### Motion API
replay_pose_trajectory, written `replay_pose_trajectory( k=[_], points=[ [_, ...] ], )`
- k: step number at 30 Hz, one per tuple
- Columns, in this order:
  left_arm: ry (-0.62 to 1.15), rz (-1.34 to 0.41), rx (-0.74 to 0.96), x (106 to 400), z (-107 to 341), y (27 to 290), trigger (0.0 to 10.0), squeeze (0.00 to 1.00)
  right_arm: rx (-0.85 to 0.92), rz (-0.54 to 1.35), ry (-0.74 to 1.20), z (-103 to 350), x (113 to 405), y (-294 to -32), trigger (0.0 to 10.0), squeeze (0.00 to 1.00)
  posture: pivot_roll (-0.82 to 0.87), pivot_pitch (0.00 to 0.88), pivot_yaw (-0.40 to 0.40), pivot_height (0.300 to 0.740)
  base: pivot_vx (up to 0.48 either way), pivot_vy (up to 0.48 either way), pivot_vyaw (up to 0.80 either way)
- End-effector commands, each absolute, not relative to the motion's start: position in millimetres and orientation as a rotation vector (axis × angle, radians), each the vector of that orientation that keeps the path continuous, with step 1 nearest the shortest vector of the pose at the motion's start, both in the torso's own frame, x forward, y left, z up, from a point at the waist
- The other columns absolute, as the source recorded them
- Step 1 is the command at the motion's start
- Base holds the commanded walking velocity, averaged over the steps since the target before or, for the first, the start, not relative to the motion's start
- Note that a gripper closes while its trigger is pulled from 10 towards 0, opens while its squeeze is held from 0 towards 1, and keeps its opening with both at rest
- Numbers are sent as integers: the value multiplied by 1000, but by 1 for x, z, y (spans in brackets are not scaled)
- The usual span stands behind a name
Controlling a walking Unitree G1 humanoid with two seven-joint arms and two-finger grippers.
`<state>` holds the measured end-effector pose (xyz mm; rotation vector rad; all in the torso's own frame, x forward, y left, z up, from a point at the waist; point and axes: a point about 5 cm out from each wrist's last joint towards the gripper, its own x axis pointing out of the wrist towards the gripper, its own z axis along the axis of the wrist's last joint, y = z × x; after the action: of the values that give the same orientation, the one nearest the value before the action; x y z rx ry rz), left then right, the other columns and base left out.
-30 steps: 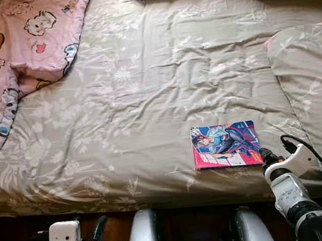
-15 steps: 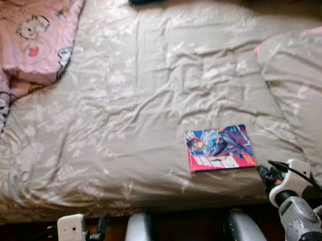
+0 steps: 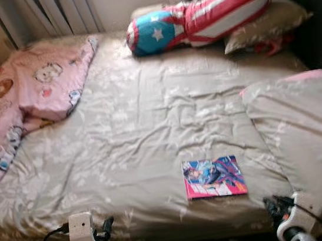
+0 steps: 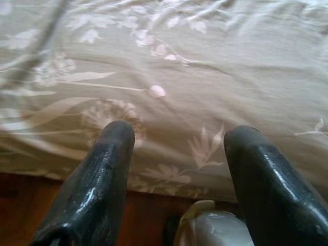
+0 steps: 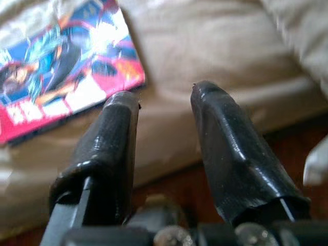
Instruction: Clean up the room
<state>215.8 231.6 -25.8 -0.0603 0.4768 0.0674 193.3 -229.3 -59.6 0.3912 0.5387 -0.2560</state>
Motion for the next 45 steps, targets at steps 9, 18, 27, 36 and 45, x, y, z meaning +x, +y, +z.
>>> replay_pose_trajectory(
  k=[9,18,27,36,45],
  points=[
    [655,84,-51,201,-55,230,10000,0,397,-289,706,-79,170,-216,10000,0,18,0,14,740,0,0,0],
    [783,112,-86,187,-71,224,10000,0,349,-232,850,-88,165,-201,10000,0,30,0,-23,740,0,0,0],
    [811,169,-97,181,-72,237,10000,0,303,-175,837,-84,178,-190,10000,0,42,0,-23,740,0,0,392],
    [840,114,-51,185,-71,234,10000,0,356,-157,894,-90,168,-178,10000,0,3,0,12,740,0,140,606],
    [840,121,-50,186,-71,233,10000,0,339,-188,939,-96,153,-184,10000,0,28,0,-8,740,0,480,0]
  ],
)
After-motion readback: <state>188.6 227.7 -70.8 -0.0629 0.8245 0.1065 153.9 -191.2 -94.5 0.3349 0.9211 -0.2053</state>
